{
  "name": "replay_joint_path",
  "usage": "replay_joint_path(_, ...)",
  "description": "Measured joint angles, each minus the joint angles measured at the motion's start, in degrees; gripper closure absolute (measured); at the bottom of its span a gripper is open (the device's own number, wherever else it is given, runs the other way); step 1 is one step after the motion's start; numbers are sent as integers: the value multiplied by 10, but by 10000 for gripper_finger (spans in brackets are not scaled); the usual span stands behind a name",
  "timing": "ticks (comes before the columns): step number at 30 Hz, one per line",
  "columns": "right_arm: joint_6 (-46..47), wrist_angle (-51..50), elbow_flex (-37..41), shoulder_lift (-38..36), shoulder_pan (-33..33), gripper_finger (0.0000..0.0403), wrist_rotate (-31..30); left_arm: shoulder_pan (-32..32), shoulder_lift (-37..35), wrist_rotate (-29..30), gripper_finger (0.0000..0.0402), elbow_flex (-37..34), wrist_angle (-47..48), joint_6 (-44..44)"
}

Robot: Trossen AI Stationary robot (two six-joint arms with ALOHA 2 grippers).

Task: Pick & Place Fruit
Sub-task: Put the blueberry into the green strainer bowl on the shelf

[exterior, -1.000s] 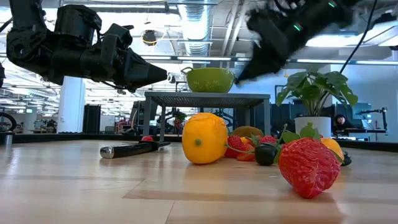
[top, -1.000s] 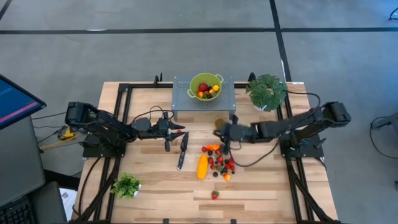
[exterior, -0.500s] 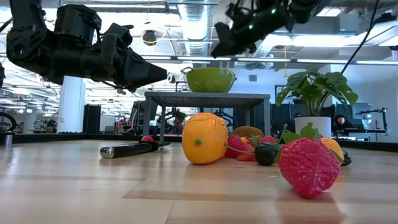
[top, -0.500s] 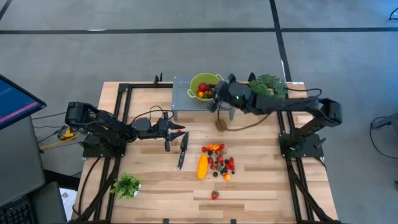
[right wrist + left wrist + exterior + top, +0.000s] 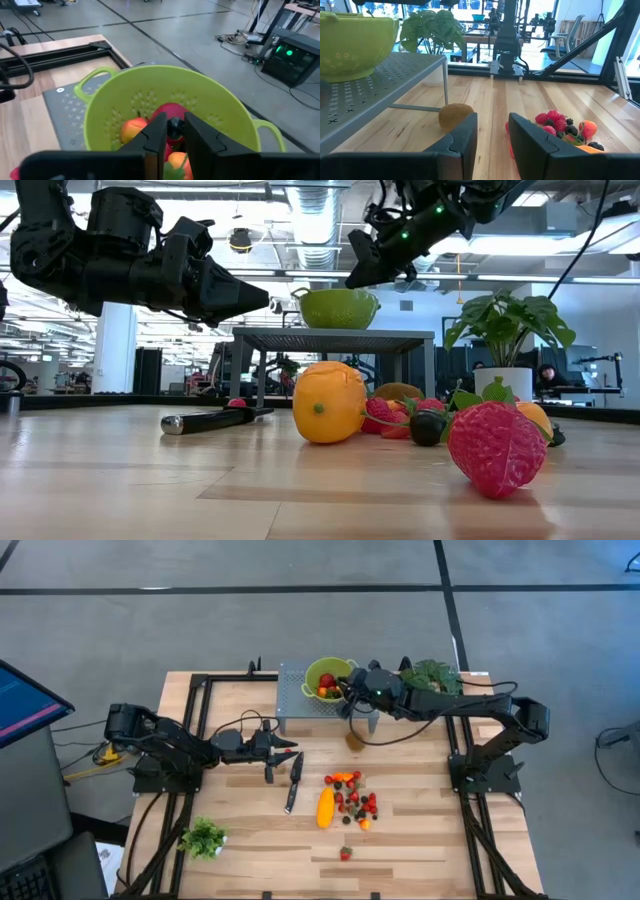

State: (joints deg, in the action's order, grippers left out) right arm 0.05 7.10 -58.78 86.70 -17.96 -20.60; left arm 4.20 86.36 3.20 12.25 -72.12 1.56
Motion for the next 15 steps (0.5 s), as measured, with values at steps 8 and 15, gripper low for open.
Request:
replay_joint_path(8, 0, -3, 0, 0, -1, 346, 0, 0, 0, 0, 296, 0, 0, 0)
replay_joint_path(15, -4, -14, 0, 0, -1, 326, 0, 0, 0, 1, 296, 0, 0, 0)
